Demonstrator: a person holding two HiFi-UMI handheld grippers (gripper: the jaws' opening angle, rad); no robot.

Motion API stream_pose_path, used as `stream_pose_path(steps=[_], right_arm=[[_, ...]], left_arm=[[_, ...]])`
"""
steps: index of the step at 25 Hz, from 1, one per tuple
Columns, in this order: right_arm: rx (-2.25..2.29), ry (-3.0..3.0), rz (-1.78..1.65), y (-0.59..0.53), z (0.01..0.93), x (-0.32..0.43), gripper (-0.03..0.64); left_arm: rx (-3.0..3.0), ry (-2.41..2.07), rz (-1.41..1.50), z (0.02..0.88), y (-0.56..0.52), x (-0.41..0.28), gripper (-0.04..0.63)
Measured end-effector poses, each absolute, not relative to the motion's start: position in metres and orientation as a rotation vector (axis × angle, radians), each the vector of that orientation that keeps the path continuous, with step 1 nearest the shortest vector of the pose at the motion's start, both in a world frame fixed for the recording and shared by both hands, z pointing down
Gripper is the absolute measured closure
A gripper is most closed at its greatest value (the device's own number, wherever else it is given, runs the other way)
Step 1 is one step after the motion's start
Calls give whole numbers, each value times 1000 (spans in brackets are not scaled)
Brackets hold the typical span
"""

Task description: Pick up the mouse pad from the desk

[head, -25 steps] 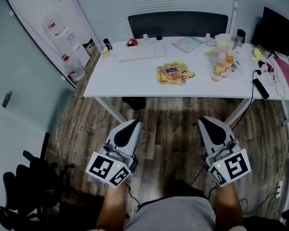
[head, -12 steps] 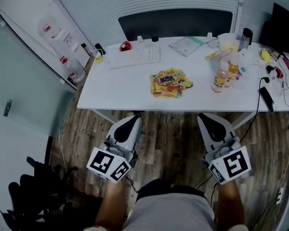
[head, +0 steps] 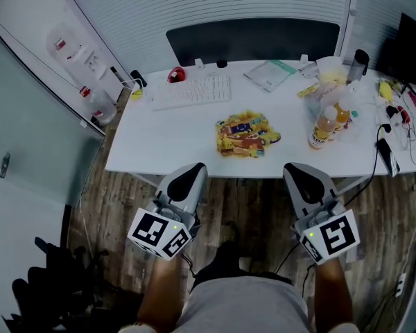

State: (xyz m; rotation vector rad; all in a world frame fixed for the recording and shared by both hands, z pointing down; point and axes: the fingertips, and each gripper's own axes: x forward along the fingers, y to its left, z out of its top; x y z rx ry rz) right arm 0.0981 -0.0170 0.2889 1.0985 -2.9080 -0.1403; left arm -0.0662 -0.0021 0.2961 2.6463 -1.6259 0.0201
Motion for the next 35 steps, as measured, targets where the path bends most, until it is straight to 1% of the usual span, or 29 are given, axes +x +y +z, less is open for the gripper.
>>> stream_pose_path(steps=[8,18,19,20,21,24,25,27,30,32,35], right_arm=[[1184,-2777,-82,-82,320,61,604],[1284,-2482,43,-154,388,39,603],[1289,-2459,61,-158,395,38,603],[1290,-2440,79,-162,401,38,601],[1288,-2423,97,-165,406,37,601],[1270,-2365,138,-173,424,38,600],[1258,-2348,156,-176,430,38,584],[1225,-2316,203,-182,444,39,489],[1177,-2259,267,-191,468,42,404],[1155,-2225,310,-197,485,45,369],[1138,-2170,384,-209,507,54,343]], left_arm=[[2694,-1470,165,330,-78,-104,578],[2604,-1175,422,416,-166,-129,570],[2592,-1148,447,425,-173,-130,530],[2580,-1121,478,433,-179,-130,454],[2571,-1095,511,441,-185,-130,419],[2547,-1027,610,465,-197,-126,370],[2538,-1011,641,472,-201,-124,353],[2522,-989,694,485,-208,-120,321],[2487,-977,762,503,-219,-115,288],[2451,-982,807,516,-226,-114,267],[2390,-997,857,533,-236,-114,252]])
